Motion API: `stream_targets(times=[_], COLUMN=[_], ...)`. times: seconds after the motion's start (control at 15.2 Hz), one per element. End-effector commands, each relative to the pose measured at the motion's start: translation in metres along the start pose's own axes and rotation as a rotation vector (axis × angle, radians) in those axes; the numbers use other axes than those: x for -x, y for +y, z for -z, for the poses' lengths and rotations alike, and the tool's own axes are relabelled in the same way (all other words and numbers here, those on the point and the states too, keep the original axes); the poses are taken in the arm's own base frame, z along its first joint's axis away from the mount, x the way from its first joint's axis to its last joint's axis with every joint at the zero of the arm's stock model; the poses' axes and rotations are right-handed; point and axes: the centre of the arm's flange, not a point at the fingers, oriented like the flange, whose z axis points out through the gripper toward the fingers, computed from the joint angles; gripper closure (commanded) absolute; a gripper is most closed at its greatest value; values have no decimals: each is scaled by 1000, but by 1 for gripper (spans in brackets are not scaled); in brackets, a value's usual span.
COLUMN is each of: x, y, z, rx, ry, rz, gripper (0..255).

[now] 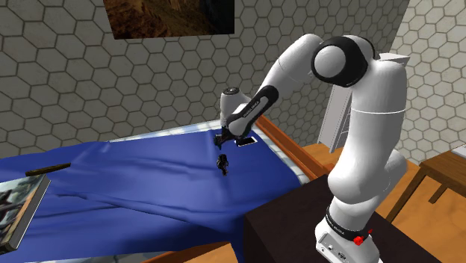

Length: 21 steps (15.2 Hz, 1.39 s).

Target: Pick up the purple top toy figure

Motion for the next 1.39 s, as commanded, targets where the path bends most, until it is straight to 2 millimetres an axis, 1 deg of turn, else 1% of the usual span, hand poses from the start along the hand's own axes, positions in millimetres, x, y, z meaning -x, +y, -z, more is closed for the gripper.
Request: stream_targets(times=[0.0,0.26,0.73,0.92,0.99,1.32], x=[-7,-22,-15,-14,-14,-14], y=[-11,-31,-32,-32,-32,-32], z=[-25,-70,-106,-109,-109,-109], rx=[6,16,16,16,16,16], ry=[5,13,13,13,13,13], rz=[0,-2,-2,-2,-2,-2], gripper=[0,0,0,0,255,255])
